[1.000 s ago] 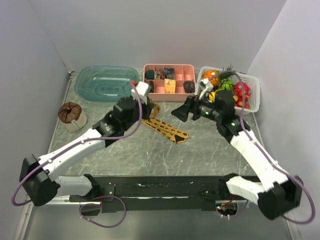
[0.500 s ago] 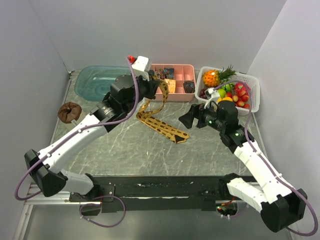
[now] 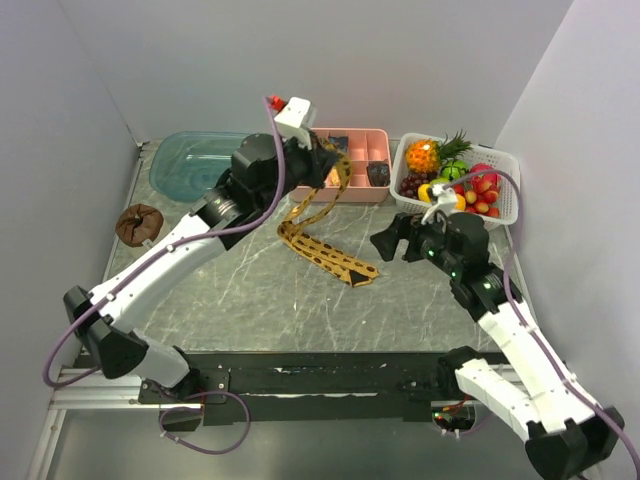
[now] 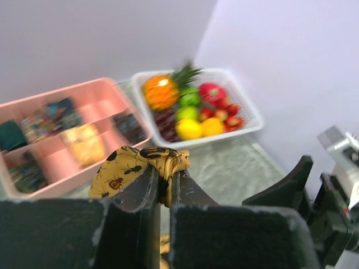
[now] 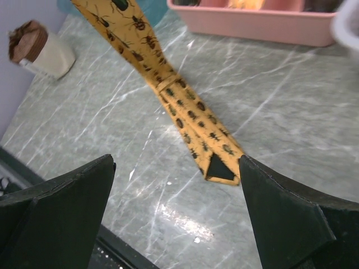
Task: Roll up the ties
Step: Flatten out the tie at the center of the board.
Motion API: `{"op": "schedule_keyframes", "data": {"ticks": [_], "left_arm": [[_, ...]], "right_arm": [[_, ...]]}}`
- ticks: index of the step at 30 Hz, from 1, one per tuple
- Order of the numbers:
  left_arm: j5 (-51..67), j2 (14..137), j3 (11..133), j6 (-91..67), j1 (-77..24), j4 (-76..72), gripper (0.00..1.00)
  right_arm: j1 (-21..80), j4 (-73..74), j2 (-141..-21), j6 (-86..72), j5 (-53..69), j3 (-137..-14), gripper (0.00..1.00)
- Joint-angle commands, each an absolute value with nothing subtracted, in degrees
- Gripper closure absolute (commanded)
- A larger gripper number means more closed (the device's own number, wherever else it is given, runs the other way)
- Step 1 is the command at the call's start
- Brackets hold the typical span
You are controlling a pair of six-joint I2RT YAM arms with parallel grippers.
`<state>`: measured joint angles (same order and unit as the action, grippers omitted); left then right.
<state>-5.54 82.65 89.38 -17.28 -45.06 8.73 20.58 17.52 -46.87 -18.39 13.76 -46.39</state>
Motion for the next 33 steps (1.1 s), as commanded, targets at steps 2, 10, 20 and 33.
{"op": "schedule_keyframes", "data": {"ticks": [2, 10, 20, 33], "left_arm": [[2.54, 88.50, 99.81, -20.74, -48.68, 3.26, 0.99], [14.93, 100.88, 123.81, -28.20, -50.45, 1.50, 0.99], [14.51, 96.69, 126.32, -28.74, -49.31, -5.88, 0.99], [13.19, 85.87, 112.94, -26.37, -41.57, -3.34, 0.99]], "right_arm": [[20.13, 20.48, -37.37, -19.51, 5.11, -49.04, 0.01], [20.13, 23.37, -31.38, -20.21, 1.93, -51.06, 0.01], [20.04, 24.17, -30.15, -19.25, 0.97, -52.12, 0.01], [20.13, 16.44, -35.15, -18.55, 10.61, -49.04, 0.01]]}}
